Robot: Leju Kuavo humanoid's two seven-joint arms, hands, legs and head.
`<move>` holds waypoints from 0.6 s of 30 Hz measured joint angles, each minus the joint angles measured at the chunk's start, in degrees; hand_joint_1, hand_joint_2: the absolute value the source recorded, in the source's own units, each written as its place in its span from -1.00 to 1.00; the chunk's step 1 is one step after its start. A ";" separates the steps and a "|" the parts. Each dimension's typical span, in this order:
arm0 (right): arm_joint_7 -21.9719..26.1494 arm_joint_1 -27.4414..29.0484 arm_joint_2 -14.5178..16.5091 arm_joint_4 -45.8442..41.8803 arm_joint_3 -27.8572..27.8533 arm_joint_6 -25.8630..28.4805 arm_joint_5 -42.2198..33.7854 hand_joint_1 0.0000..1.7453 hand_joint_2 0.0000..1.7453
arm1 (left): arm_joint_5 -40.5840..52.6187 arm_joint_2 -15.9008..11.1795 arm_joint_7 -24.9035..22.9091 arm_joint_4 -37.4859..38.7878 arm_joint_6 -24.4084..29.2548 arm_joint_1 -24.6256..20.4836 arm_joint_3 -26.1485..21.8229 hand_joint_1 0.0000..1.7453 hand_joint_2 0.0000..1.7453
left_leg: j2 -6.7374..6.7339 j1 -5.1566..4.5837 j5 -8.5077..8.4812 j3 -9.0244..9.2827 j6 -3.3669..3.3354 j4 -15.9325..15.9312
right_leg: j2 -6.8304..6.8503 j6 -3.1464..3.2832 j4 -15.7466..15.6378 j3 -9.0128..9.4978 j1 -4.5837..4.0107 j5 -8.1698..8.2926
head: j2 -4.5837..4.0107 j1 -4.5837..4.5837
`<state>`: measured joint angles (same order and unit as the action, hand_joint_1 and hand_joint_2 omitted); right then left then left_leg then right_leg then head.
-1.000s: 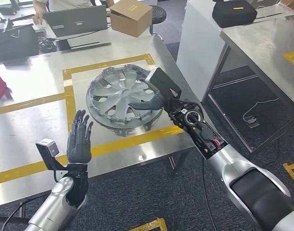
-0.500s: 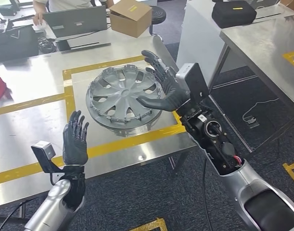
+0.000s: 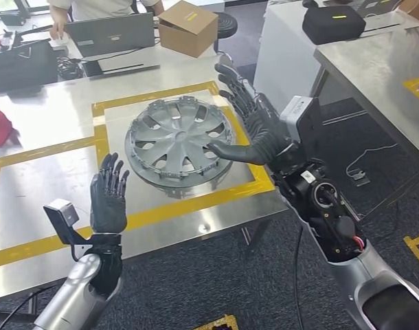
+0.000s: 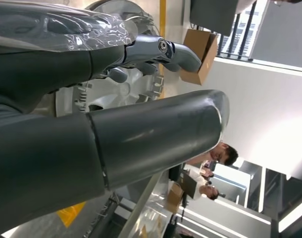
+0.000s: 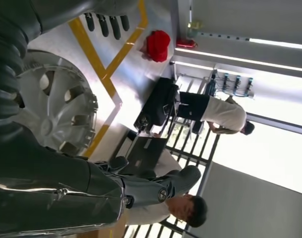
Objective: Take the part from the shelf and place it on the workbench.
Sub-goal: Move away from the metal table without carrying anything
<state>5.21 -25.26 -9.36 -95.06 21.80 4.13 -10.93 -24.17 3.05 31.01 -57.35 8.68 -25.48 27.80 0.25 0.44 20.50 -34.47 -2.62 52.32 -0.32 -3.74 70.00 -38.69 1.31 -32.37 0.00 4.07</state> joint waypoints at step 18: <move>-0.82 1.17 -0.51 -2.55 -0.14 -0.50 0.00 -1.00 -1.00 | 0.15 -0.36 -0.99 -1.37 0.06 0.50 0.00 -1.00 -1.00 | 0.05 0.21 6.43 -6.24 2.72 15.33 | -0.57 2.38 -15.00 6.40 -0.05 8.48 | 0.00 -1.12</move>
<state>4.38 -24.08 -9.87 -97.61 21.65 3.63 -10.93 -24.02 2.69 30.03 -58.71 8.74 -24.98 27.80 0.30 0.65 26.93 -40.71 0.10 67.65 -0.89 -1.36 55.00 -32.28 1.25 -23.88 0.00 2.95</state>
